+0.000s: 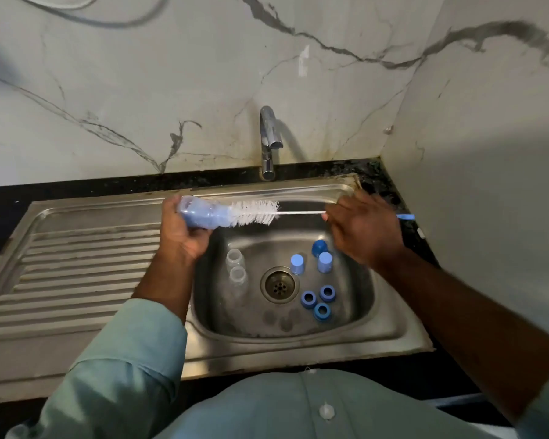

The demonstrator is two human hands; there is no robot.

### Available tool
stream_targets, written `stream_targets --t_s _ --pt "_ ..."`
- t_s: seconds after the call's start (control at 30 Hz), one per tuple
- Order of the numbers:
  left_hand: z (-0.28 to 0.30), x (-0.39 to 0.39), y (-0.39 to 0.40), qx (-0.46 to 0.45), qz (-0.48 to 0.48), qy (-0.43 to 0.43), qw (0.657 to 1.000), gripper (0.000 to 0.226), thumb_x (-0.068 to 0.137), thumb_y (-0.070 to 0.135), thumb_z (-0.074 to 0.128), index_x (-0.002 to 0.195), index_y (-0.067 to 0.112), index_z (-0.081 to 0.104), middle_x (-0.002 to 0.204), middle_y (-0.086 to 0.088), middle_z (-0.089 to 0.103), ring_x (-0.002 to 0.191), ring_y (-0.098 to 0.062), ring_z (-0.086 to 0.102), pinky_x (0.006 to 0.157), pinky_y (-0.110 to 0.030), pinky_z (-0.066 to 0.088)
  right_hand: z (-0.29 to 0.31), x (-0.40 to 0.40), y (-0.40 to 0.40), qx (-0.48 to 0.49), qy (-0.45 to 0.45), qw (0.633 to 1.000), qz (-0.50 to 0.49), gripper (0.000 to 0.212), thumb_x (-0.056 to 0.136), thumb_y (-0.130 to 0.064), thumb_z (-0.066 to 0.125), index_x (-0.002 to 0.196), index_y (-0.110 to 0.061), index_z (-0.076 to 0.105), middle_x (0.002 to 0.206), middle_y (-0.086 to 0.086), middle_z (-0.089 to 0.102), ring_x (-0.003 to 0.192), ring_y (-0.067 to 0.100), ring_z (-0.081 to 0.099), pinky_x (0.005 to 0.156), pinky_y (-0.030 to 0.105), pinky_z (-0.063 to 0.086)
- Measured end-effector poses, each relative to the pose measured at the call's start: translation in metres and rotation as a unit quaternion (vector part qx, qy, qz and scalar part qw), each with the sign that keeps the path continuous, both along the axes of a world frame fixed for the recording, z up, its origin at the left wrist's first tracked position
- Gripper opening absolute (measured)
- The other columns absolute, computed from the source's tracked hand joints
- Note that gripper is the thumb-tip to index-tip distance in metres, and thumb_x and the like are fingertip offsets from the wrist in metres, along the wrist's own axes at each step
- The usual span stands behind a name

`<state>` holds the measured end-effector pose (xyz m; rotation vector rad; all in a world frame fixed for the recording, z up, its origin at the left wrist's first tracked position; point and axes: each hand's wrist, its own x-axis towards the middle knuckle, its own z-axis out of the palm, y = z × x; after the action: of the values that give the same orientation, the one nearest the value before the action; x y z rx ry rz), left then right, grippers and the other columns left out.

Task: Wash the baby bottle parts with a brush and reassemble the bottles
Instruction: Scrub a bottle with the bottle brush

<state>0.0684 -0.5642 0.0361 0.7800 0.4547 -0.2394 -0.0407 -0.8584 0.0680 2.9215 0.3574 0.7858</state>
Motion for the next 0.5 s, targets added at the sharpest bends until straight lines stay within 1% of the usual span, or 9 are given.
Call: stream_targets --t_s 0.07,0.1,0.13,0.2,0.23,0.3,0.37,0.4,0.5 --pt "0.0 -0.002 0.002 -0.022 -0.023 -0.003 0.999 0.024 0.091 0.036 0.049 0.085 0.014 0.055 0.079 -0.008 0.056 0.076 -0.021 0.058 0.073 -0.036 0.054 0.004 0.004 -0.013 0.068 0.084 0.986 0.124 0.029 0.091 -0.034 0.045 0.074 -0.021 0.064 0.068 -0.004 0.063 0.066 0.017 0.062 0.056 0.025 0.046" --pt "0.0 -0.002 0.004 -0.023 -0.04 -0.008 0.999 0.022 0.086 0.035 0.05 0.08 0.014 0.055 0.074 -0.007 0.056 0.071 -0.02 0.058 0.071 -0.032 0.054 0.01 0.005 -0.015 0.155 0.162 0.962 0.159 0.029 0.093 -0.032 0.046 0.072 -0.022 0.063 0.063 -0.009 0.063 0.06 0.007 0.06 0.056 0.022 0.044" --pt "0.001 -0.004 0.004 -0.031 -0.053 -0.018 0.998 0.02 0.079 0.034 0.054 0.078 0.014 0.055 0.07 -0.005 0.056 0.067 -0.019 0.058 0.069 -0.028 0.054 0.012 0.007 -0.015 0.279 0.253 0.911 0.165 0.028 0.095 -0.026 0.051 0.071 -0.022 0.063 0.058 -0.013 0.06 0.054 0.0 0.055 0.055 0.02 0.04" --pt "0.003 -0.007 0.001 -0.053 -0.065 -0.043 0.996 0.022 0.068 0.035 0.059 0.075 0.014 0.057 0.068 -0.005 0.057 0.065 -0.018 0.058 0.067 -0.026 0.052 0.013 0.009 -0.018 0.482 0.441 0.748 0.115 0.027 0.097 -0.017 0.052 0.074 -0.009 0.065 0.044 -0.009 0.047 0.041 0.003 0.038 0.047 0.021 0.027" --pt "0.004 -0.009 -0.001 -0.064 -0.068 -0.053 0.994 0.023 0.069 0.036 0.058 0.076 0.014 0.057 0.07 -0.006 0.057 0.065 -0.019 0.058 0.068 -0.027 0.052 0.01 0.009 -0.02 0.527 0.511 0.674 0.085 0.029 0.097 -0.019 0.05 0.075 -0.006 0.064 0.043 -0.009 0.039 0.038 0.007 0.029 0.046 0.022 0.019" --pt "0.002 -0.01 -0.003 -0.073 -0.064 -0.063 0.993 0.029 0.073 0.041 0.059 0.081 0.013 0.059 0.075 -0.008 0.058 0.068 -0.02 0.06 0.07 -0.029 0.054 -0.002 0.008 -0.021 0.548 0.578 0.603 0.042 0.031 0.098 -0.024 0.048 0.076 -0.007 0.063 0.045 -0.003 0.03 0.04 0.01 0.019 0.046 0.023 0.012" --pt "-0.003 -0.009 -0.003 -0.04 -0.065 -0.052 0.996 0.043 0.08 0.05 0.061 0.096 0.011 0.059 0.083 -0.012 0.062 0.076 -0.023 0.064 0.073 -0.033 0.057 -0.013 0.004 -0.016 0.536 0.574 0.618 0.02 0.032 0.098 -0.026 0.048 0.073 -0.014 0.065 0.046 -0.001 0.032 0.042 0.012 0.02 0.046 0.024 0.014" --pt "-0.006 -0.007 -0.002 0.002 -0.069 -0.031 0.997 0.052 0.084 0.056 0.059 0.106 0.008 0.058 0.089 -0.014 0.065 0.082 -0.025 0.066 0.073 -0.035 0.058 -0.017 0.002 -0.011 0.516 0.552 0.655 0.016 0.031 0.097 -0.026 0.05 0.072 -0.017 0.065 0.048 0.003 0.037 0.044 0.014 0.025 0.046 0.025 0.018" --pt "-0.014 -0.003 0.004 0.117 -0.06 0.071 0.989 0.063 0.084 0.057 0.066 0.122 0.008 0.056 0.112 -0.021 0.066 0.099 -0.033 0.068 0.07 -0.037 0.058 -0.029 0.002 -0.003 0.261 0.387 0.884 0.035 0.019 0.094 -0.028 0.053 0.085 -0.02 0.067 0.08 0.01 0.062 0.067 0.019 0.054 0.062 0.031 0.041"
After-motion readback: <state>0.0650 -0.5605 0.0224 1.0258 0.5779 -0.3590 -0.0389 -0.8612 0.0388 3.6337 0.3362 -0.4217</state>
